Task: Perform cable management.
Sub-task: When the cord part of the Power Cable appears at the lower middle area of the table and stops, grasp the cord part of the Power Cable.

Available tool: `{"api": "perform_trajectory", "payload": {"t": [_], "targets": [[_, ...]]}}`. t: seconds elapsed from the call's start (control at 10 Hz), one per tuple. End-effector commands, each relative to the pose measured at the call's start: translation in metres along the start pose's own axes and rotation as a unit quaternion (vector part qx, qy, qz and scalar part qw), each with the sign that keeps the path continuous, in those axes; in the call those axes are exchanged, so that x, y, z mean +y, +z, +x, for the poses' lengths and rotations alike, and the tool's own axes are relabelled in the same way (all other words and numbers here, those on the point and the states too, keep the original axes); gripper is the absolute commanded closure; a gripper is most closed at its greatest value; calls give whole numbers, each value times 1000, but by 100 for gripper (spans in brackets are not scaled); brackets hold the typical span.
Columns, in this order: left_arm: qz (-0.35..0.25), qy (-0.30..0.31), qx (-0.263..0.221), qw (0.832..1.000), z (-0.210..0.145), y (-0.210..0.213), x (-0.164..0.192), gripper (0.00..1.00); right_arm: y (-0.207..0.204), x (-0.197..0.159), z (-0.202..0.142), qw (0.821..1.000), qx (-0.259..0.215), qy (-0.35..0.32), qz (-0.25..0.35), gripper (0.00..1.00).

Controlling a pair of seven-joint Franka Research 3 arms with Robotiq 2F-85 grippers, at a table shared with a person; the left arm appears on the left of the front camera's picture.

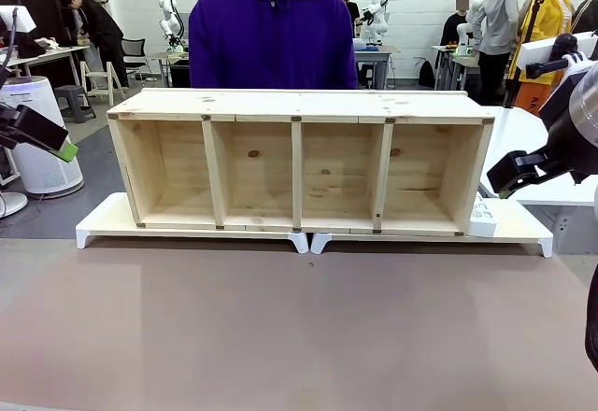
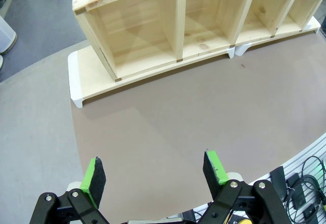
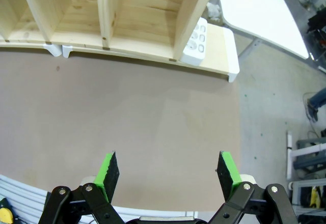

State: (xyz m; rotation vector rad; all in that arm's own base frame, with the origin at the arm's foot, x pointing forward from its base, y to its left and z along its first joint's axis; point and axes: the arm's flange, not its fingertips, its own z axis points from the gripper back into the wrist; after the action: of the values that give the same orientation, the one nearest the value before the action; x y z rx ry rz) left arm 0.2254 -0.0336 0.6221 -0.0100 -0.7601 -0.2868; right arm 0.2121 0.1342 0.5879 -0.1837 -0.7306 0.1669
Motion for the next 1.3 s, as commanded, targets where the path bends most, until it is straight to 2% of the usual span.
{"api": "perform_trajectory", "payload": {"t": [0.0, 1.2], "targets": [[1, 3, -4, 1000, 2, -1, 0, 0, -2, -2, 1, 1000, 2, 0, -3, 0], [1, 3, -4, 1000, 2, -1, 0, 0, -2, -2, 1, 1000, 2, 0, -3, 0]]}}
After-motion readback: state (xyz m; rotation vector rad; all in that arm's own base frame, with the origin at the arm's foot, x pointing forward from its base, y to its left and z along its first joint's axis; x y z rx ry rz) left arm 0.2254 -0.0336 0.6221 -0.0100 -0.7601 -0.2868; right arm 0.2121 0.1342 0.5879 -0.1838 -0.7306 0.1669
